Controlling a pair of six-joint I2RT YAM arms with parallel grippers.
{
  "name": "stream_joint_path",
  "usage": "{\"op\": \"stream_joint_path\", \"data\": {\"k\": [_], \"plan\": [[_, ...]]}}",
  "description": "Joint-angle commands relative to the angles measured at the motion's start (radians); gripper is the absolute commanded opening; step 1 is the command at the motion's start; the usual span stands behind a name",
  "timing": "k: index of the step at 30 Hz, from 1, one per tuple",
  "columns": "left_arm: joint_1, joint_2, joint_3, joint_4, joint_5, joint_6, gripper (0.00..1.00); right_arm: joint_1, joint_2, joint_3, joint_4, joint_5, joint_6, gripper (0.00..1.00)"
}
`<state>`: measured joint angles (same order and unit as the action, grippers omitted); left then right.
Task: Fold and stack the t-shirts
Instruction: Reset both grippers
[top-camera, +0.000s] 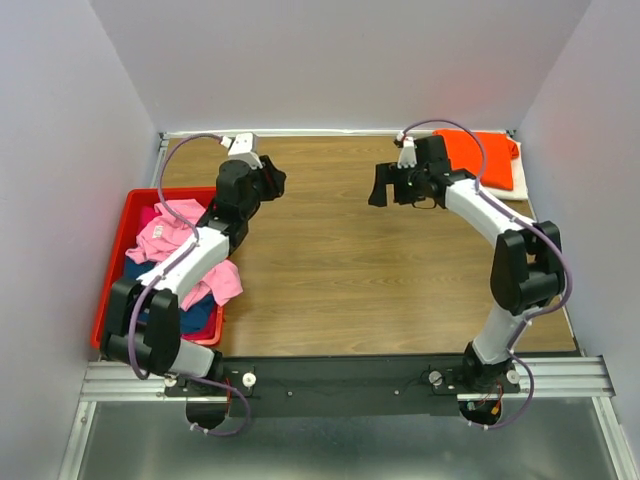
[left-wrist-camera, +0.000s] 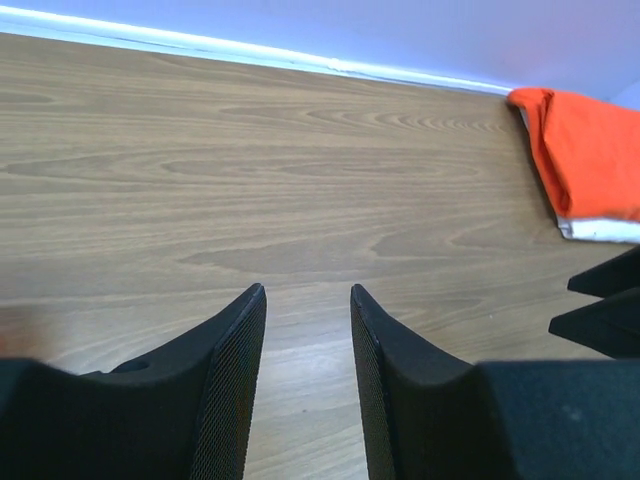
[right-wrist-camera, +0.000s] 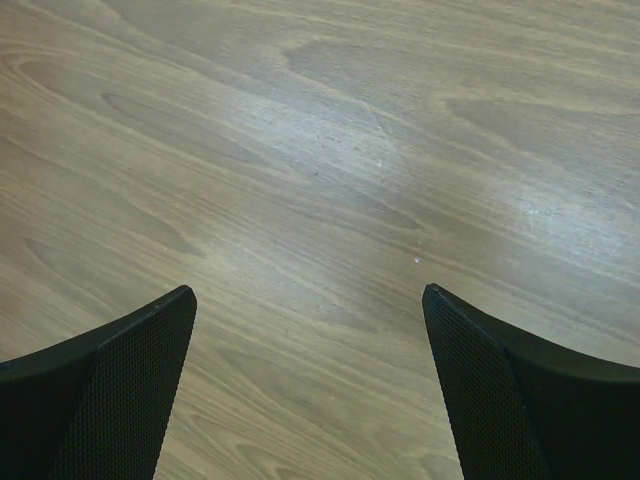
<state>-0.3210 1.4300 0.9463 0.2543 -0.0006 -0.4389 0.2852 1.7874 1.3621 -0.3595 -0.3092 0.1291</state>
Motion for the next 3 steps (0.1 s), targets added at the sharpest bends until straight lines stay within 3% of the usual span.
{"op": "stream_joint_path", "data": {"k": [1,3], "plan": [[-0.004,-0.059,-0.041,0.034,-0.091,0.012,0.48,0.002,-0.051,-0.012,0.025,-0.007,0.017,1.00],[-0.004,-0.062,-0.044,0.025,-0.099,0.015,0.48,0.003,-0.052,-0.012,0.027,-0.005,0.017,1.00]]}}
